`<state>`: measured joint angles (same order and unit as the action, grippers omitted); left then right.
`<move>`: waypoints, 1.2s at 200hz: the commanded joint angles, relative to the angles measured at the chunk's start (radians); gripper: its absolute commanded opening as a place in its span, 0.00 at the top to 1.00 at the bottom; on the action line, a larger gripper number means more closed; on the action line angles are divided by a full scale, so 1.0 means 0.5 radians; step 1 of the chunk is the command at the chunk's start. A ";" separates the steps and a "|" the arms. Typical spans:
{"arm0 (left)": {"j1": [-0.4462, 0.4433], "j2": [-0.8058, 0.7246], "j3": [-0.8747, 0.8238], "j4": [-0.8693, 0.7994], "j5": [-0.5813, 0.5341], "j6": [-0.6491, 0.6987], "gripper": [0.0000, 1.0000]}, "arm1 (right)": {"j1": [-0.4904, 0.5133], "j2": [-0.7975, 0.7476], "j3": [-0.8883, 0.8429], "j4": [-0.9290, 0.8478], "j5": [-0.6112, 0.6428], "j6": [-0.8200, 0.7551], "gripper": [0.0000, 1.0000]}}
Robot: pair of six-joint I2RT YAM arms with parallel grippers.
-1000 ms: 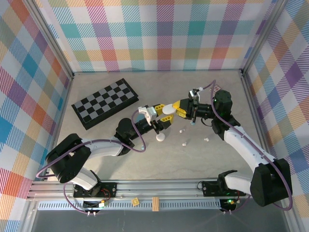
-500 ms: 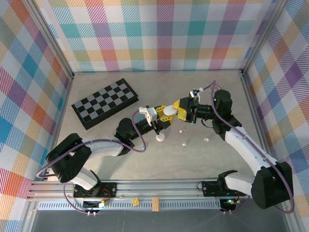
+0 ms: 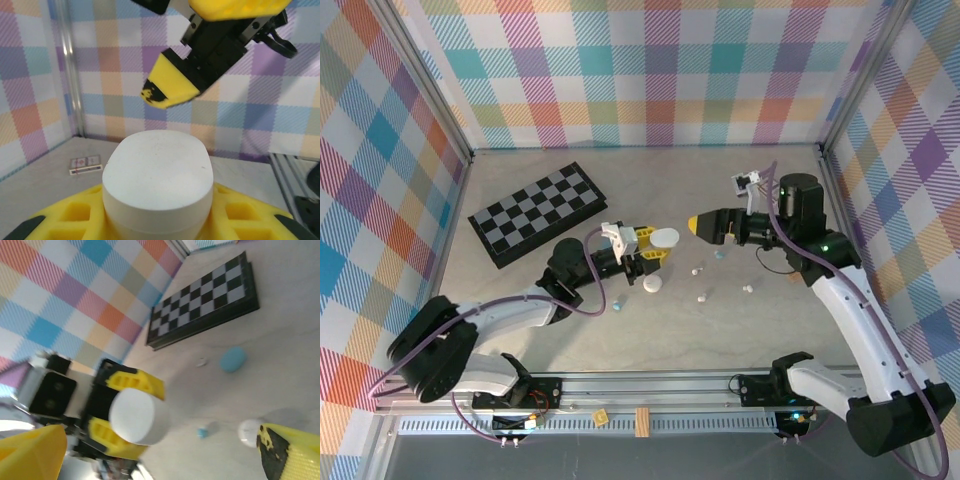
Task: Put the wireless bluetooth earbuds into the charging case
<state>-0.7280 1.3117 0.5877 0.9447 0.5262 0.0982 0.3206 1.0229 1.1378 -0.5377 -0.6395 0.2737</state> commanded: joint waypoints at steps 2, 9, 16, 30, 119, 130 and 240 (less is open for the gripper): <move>0.024 -0.143 0.094 -0.473 0.285 0.144 0.65 | 0.087 -0.129 0.023 -0.321 0.067 -0.958 0.01; 0.025 -0.172 0.117 -0.557 0.315 0.166 0.65 | 0.126 -0.155 0.011 -0.318 0.034 -1.082 0.01; 0.023 -0.188 0.133 -0.616 0.338 0.176 0.65 | 0.172 -0.171 0.003 -0.308 0.027 -1.169 0.01; 0.025 -0.211 0.135 -0.640 0.369 0.171 0.65 | 0.265 -0.170 0.012 -0.281 0.067 -1.286 0.00; 0.025 -0.181 0.145 -0.442 0.481 0.003 0.66 | 0.558 0.039 0.065 -0.144 0.356 -1.509 0.00; 0.023 -0.164 0.149 -0.390 0.499 -0.038 0.66 | 0.560 0.056 0.065 -0.146 0.384 -1.520 0.00; 0.024 -0.149 0.101 -0.362 0.523 -0.038 0.66 | 0.555 0.022 0.100 0.102 0.908 -1.232 0.00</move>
<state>-0.7113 1.2572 0.6342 0.7383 0.7345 0.0643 0.6048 1.0576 1.1446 -0.5800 -0.3058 -0.4026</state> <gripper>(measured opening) 0.360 0.997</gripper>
